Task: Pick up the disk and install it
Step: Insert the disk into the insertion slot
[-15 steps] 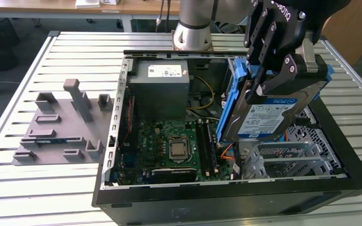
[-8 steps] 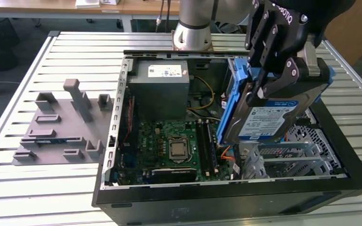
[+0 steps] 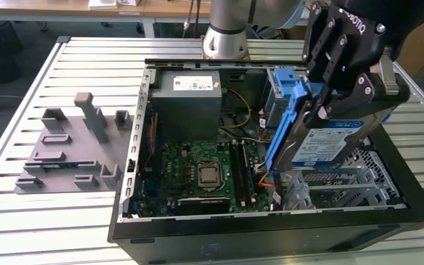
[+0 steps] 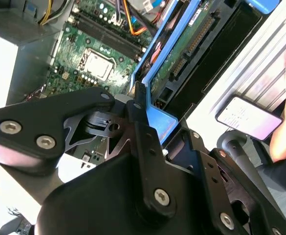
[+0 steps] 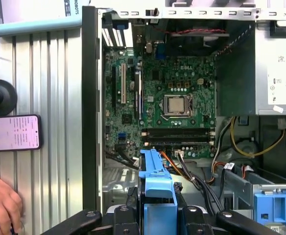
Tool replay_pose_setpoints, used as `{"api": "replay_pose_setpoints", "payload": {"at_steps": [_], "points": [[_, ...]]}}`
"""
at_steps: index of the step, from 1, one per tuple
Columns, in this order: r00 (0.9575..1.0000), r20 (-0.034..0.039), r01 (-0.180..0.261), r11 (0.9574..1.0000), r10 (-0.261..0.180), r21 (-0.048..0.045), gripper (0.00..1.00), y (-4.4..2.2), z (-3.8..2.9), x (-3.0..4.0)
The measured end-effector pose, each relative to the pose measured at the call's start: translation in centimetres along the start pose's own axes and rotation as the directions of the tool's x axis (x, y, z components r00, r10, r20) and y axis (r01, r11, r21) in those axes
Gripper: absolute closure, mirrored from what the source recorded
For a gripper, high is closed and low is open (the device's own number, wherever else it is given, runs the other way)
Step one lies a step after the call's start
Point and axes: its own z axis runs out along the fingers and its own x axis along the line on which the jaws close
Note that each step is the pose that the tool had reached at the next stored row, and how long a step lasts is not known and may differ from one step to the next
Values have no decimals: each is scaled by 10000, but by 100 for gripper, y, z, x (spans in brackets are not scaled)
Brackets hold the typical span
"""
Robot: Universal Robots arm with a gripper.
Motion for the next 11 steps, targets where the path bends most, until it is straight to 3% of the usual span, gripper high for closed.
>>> {"api": "replay_pose_setpoints", "payload": {"at_steps": [3, 11], "points": [[10000, 2, 1, 10000, -1, -4, 64, -83, 6, 0], [10000, -1, -1, 10000, 1, -6, 64, -170, 30, 35]]}}
